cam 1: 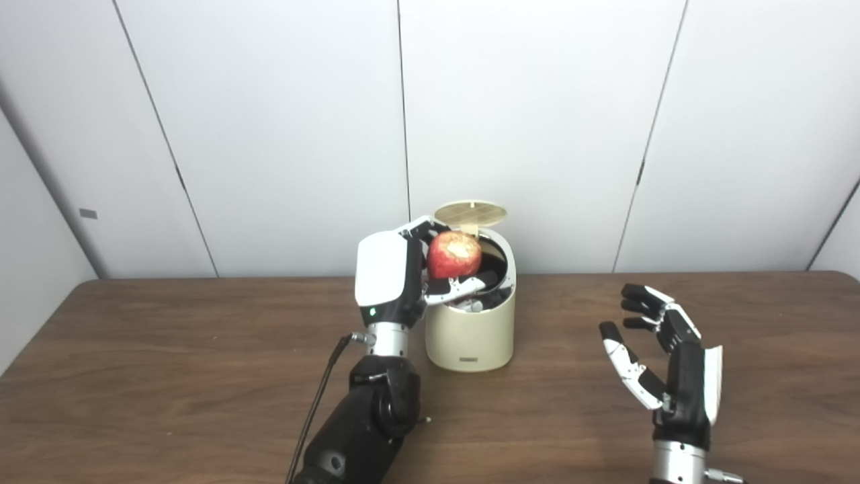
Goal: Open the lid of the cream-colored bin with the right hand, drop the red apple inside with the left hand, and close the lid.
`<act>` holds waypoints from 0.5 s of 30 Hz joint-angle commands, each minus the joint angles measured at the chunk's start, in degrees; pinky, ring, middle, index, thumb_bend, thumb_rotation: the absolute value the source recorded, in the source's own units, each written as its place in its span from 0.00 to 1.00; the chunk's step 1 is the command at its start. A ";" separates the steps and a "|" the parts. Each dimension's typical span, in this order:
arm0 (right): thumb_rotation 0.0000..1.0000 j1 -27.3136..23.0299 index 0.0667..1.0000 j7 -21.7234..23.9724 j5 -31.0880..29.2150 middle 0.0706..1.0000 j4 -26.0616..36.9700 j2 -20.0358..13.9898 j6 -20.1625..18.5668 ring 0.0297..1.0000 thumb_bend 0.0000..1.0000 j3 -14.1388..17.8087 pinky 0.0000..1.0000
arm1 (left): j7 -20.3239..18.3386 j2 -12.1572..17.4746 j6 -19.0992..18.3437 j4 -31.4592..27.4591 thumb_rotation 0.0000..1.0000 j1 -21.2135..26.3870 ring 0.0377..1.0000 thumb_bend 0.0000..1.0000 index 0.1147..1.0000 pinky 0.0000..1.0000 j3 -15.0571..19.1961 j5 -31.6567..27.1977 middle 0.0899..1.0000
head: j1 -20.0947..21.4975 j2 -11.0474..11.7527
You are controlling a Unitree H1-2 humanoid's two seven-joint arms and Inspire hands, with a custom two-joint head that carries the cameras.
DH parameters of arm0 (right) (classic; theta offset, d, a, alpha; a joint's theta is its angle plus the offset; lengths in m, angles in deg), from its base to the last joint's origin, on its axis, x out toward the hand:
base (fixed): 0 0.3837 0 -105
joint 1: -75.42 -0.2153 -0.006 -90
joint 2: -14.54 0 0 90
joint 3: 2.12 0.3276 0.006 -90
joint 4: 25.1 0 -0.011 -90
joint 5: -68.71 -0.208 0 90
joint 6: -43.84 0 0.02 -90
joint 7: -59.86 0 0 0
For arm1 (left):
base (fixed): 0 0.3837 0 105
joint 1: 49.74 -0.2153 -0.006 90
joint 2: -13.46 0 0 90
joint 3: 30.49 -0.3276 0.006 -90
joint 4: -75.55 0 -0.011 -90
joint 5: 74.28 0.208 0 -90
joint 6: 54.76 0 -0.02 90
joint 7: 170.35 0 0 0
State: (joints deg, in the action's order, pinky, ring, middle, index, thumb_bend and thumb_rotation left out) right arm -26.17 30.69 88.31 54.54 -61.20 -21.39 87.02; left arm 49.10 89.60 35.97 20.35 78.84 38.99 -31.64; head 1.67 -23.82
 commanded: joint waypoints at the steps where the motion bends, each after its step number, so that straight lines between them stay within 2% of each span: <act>1: 0.35 2.03 0.65 -0.49 1.88 0.67 -4.15 1.21 1.72 0.66 0.25 -0.63 0.56 | -3.39 -0.97 -0.87 1.55 0.00 1.95 0.37 0.50 0.45 0.24 -1.00 0.43 0.37 | 0.16 -0.07; 7: 0.33 2.02 0.65 -0.73 2.02 0.66 -4.23 1.34 1.83 0.66 0.25 -0.58 0.56 | -4.44 -1.06 -1.51 2.70 0.00 3.19 0.37 0.50 0.45 0.25 -0.45 -0.68 0.38 | 0.33 -0.13; 13: 0.35 1.99 0.65 -0.68 1.98 0.67 -4.30 1.45 1.71 0.66 0.25 -0.53 0.56 | -6.18 -1.02 -1.42 2.66 0.01 3.05 0.39 0.52 0.44 0.34 -0.04 -2.13 0.40 | 0.30 0.00; 15: 0.35 1.94 0.65 -0.59 1.54 0.67 -4.37 1.47 1.83 0.66 0.25 -0.55 0.57 | -7.03 -0.88 -1.94 1.83 0.14 2.68 0.41 0.84 0.45 0.36 -0.06 -2.29 0.43 | 0.27 0.06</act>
State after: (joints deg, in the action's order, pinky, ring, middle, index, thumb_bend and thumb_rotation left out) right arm -26.71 30.56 88.55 54.19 -61.02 -21.39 87.07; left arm 46.48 89.36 35.75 21.42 80.61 39.50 -33.71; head 1.93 -23.73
